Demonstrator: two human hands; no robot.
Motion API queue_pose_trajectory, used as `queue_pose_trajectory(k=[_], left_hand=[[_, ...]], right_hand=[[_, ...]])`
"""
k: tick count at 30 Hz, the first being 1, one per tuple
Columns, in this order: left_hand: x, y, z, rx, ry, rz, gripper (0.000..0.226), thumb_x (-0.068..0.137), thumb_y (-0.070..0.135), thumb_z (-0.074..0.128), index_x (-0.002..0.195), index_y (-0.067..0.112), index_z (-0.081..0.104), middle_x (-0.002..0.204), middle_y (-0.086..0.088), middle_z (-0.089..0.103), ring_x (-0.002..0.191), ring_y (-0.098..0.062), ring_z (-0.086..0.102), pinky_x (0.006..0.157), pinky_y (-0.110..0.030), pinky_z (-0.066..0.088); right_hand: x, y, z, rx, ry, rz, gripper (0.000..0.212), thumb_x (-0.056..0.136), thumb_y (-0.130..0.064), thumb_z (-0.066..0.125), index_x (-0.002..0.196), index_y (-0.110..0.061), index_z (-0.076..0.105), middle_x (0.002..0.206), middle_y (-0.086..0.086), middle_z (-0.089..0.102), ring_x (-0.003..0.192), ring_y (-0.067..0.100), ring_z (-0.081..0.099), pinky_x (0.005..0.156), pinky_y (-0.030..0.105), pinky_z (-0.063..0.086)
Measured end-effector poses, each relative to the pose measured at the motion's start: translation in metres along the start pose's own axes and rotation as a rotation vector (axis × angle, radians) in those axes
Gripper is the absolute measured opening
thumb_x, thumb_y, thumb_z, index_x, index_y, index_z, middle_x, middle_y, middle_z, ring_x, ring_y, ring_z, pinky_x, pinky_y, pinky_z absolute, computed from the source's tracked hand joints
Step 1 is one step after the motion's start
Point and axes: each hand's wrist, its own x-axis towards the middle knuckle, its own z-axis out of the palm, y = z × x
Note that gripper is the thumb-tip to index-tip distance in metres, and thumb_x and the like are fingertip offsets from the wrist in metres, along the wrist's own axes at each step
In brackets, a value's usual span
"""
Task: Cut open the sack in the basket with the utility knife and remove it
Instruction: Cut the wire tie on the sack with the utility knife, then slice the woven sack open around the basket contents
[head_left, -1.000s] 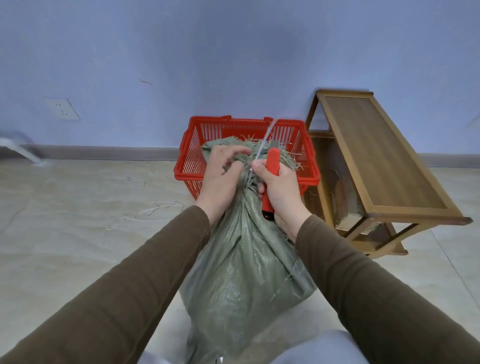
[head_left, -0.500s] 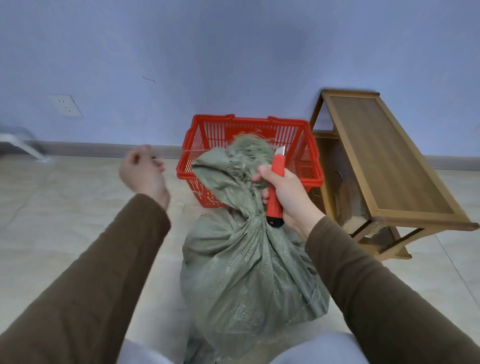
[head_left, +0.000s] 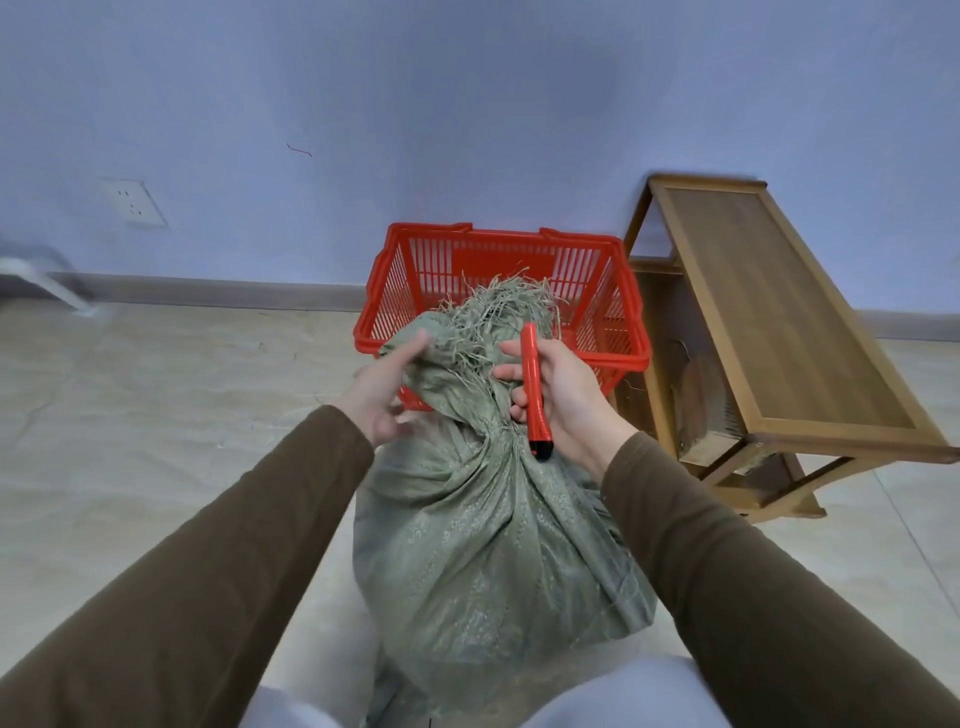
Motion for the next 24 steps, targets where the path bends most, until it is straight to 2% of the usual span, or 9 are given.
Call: queue_pose_trajectory(k=[3,5,7,10,12,16,18,22,24], left_hand=[[-0.006,-0.013,0.028,-0.053,-0.186,-0.056,0.047,0.085,0.039,0.08,0.122,0.014,0.067,0.125,-0.009,0.064,0.105,-0.027,0.067,0.097,-0.045,0.052],[-0.006,-0.014,0.04,-0.127,-0.248,-0.07,0.03,0.096,0.031,0.071,0.115,0.008,0.069,0.1,-0.011,0.077,0.078,-0.027,0.076,0.073,-0.04,0.061],[-0.007,-0.013,0.046,-0.196,-0.28,-0.093,0.028,0.103,0.026,0.061,0.118,0.003,0.068,0.094,-0.018,0.078,0.071,-0.03,0.078,0.064,-0.045,0.065],[-0.004,-0.011,0.048,-0.278,-0.266,-0.038,0.032,0.105,0.027,0.056,0.122,0.002,0.067,0.109,-0.02,0.077,0.083,-0.03,0.078,0.076,-0.047,0.064],[-0.005,-0.009,0.049,-0.315,-0.284,0.026,0.037,0.104,0.034,0.057,0.121,0.003,0.07,0.119,-0.021,0.076,0.098,-0.031,0.077,0.09,-0.048,0.059],[-0.012,0.002,0.049,-0.309,-0.434,0.132,0.06,0.102,0.057,0.051,0.136,0.009,0.066,0.134,-0.019,0.07,0.124,-0.034,0.068,0.108,-0.05,0.05],[-0.015,0.009,0.047,-0.278,-0.523,0.153,0.079,0.095,0.07,0.049,0.146,0.011,0.058,0.142,-0.019,0.065,0.133,-0.037,0.061,0.112,-0.053,0.047],[-0.023,0.028,0.034,-0.28,-0.482,0.177,0.085,0.09,0.079,0.048,0.145,0.015,0.061,0.143,-0.015,0.064,0.13,-0.031,0.063,0.118,-0.052,0.042],[-0.032,0.039,0.024,-0.269,-0.444,0.171,0.086,0.088,0.079,0.049,0.146,0.016,0.06,0.147,-0.015,0.061,0.138,-0.031,0.058,0.122,-0.053,0.036]], right_hand=[[0.002,0.004,-0.002,-0.023,0.001,0.009,0.037,0.109,-0.031,0.048,0.126,-0.005,0.068,0.104,0.01,0.068,0.058,0.01,0.047,0.056,0.026,0.045],[0.003,0.007,-0.003,-0.068,-0.023,-0.023,0.026,0.108,-0.028,0.052,0.112,-0.008,0.069,0.098,0.007,0.065,0.06,0.01,0.05,0.058,0.025,0.046],[0.003,0.008,-0.005,-0.087,-0.011,-0.076,0.017,0.107,-0.025,0.055,0.097,-0.014,0.062,0.088,0.005,0.061,0.061,0.011,0.054,0.056,0.026,0.047],[0.006,0.005,-0.01,-0.126,0.17,-0.171,0.015,0.108,-0.024,0.053,0.096,-0.015,0.056,0.088,0.009,0.062,0.06,0.014,0.063,0.051,0.028,0.052],[0.008,0.001,-0.016,-0.139,0.261,-0.235,0.014,0.107,-0.027,0.055,0.099,-0.016,0.057,0.081,0.005,0.055,0.053,0.012,0.055,0.048,0.028,0.048],[0.01,-0.016,-0.016,0.064,0.244,-0.211,0.039,0.094,-0.038,0.075,0.126,-0.019,0.063,0.073,-0.003,0.051,0.046,0.008,0.045,0.043,0.024,0.042],[0.013,-0.032,-0.011,0.141,0.222,-0.191,0.047,0.088,-0.042,0.08,0.125,-0.018,0.062,0.067,-0.005,0.053,0.044,0.008,0.043,0.041,0.024,0.041],[0.018,-0.063,-0.005,0.238,0.182,-0.166,0.032,0.088,-0.032,0.082,0.11,-0.016,0.064,0.066,-0.005,0.051,0.041,0.006,0.039,0.036,0.022,0.037],[0.014,-0.077,-0.002,0.199,0.21,-0.14,0.034,0.089,-0.029,0.082,0.114,-0.014,0.065,0.069,-0.003,0.053,0.04,0.007,0.04,0.036,0.022,0.037]])
